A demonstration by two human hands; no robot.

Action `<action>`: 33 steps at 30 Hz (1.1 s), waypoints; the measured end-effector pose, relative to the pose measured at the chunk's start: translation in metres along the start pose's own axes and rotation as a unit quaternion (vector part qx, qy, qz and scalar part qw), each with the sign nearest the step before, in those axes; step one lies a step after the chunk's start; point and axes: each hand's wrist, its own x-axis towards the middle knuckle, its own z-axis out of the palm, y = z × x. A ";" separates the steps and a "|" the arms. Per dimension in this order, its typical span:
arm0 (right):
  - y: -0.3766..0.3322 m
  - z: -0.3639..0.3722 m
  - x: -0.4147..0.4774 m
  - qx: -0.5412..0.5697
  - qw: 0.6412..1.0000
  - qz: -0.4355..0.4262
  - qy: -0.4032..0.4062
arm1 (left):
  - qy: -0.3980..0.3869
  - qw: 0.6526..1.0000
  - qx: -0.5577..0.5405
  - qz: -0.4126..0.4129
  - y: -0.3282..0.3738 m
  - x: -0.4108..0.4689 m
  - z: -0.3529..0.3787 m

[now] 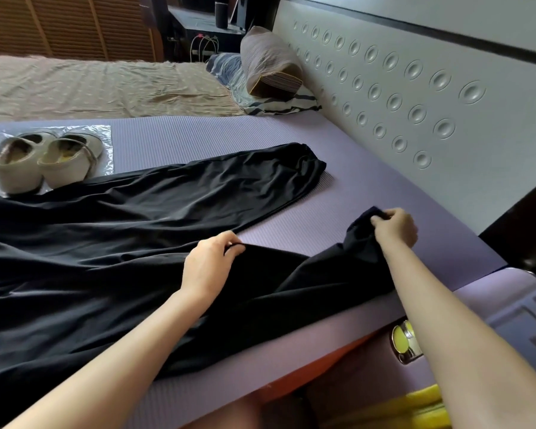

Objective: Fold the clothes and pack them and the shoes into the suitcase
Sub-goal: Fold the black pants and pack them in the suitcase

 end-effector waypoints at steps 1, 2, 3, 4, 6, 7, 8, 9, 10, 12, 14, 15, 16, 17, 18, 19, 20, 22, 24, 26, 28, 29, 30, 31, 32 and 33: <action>-0.001 -0.005 0.004 0.014 0.999 0.006 0.047 | 0.022 0.999 -0.017 -0.027 0.002 0.002 0.001; -0.002 -0.010 0.007 0.017 0.996 0.008 0.084 | 0.037 0.998 -0.024 -0.042 0.002 0.004 0.004; -0.003 -0.013 0.010 0.009 0.994 0.006 0.110 | 0.044 0.998 -0.007 -0.037 -0.001 0.006 0.007; -0.002 -0.015 0.011 -0.004 0.992 0.002 0.124 | 0.044 0.998 0.028 -0.018 -0.004 0.008 0.011; 0.003 -0.012 0.012 -0.037 0.992 -0.003 0.119 | 0.035 0.995 0.094 0.022 -0.010 0.006 0.017; 0.006 -0.008 0.013 -0.052 0.992 -0.012 0.112 | 0.030 0.993 0.109 0.038 -0.010 0.004 0.019; 0.009 -0.004 0.012 -0.063 0.992 -0.030 0.103 | 0.024 0.991 0.119 0.055 -0.011 0.002 0.022; 0.009 0.001 0.009 -0.072 0.992 -0.055 0.087 | 0.014 0.989 0.127 0.074 -0.011 0.000 0.024; 0.008 0.006 0.005 -0.085 0.991 -0.080 0.059 | 0.000 0.985 0.137 0.103 -0.011 -0.003 0.026; 0.002 0.017 -0.006 -0.122 0.984 -0.123 -0.027 | -0.040 0.970 0.178 0.163 -0.013 -0.007 0.031; 0.003 0.029 -0.022 -0.170 0.967 -0.148 -0.121 | -0.088 0.948 0.231 0.202 -0.018 -0.013 0.037; 0.007 0.035 -0.029 -0.198 0.956 -0.153 -0.157 | -0.102 0.940 0.244 0.216 -0.020 -0.015 0.038; 0.012 0.039 -0.033 -0.221 0.945 -0.157 -0.181 | -0.128 0.933 0.254 0.221 -0.021 -0.017 0.038; 0.018 0.042 -0.035 -0.238 0.938 -0.158 -0.195 | -0.160 0.927 0.259 0.219 -0.021 -0.018 0.038; 0.022 0.043 -0.034 -0.246 0.935 -0.156 -0.200 | -0.193 0.926 0.253 0.202 -0.022 -0.016 0.039; 0.023 0.044 -0.032 -0.250 0.935 -0.153 -0.201 | -0.223 0.929 0.242 0.166 -0.023 -0.013 0.039; 0.022 0.044 -0.028 -0.252 0.935 -0.147 -0.203 | -0.238 0.932 0.235 0.139 -0.024 -0.007 0.040; 0.018 0.041 -0.022 -0.257 0.935 -0.130 -0.204 | -0.244 0.934 0.238 0.104 -0.022 0.007 0.040; 0.016 0.041 -0.020 -0.262 0.935 -0.120 -0.205 | -0.228 0.936 0.253 0.087 -0.021 0.016 0.040; 0.016 0.044 -0.019 -0.270 0.933 -0.118 -0.204 | -0.221 0.935 0.264 0.089 -0.023 0.017 0.039; 0.017 0.045 -0.019 -0.275 0.933 -0.118 -0.201 | -0.216 0.931 0.272 0.115 -0.026 0.010 0.036; 0.018 0.046 -0.020 -0.276 0.933 -0.118 -0.199 | -0.206 0.933 0.265 0.131 -0.029 0.002 0.032; 0.018 0.047 -0.019 -0.277 0.933 -0.120 -0.198 | -0.196 0.937 0.253 0.139 -0.033 -0.006 0.026; 0.018 0.047 -0.019 -0.276 0.933 -0.121 -0.197 | -0.181 0.945 0.233 0.144 -0.038 -0.016 0.020; 0.018 0.047 -0.019 -0.271 0.935 -0.120 -0.197 | -0.160 0.953 0.208 0.151 -0.043 -0.026 0.011; 0.017 0.045 -0.019 -0.261 0.938 -0.119 -0.195 | -0.139 0.960 0.181 0.162 -0.048 -0.037 0.001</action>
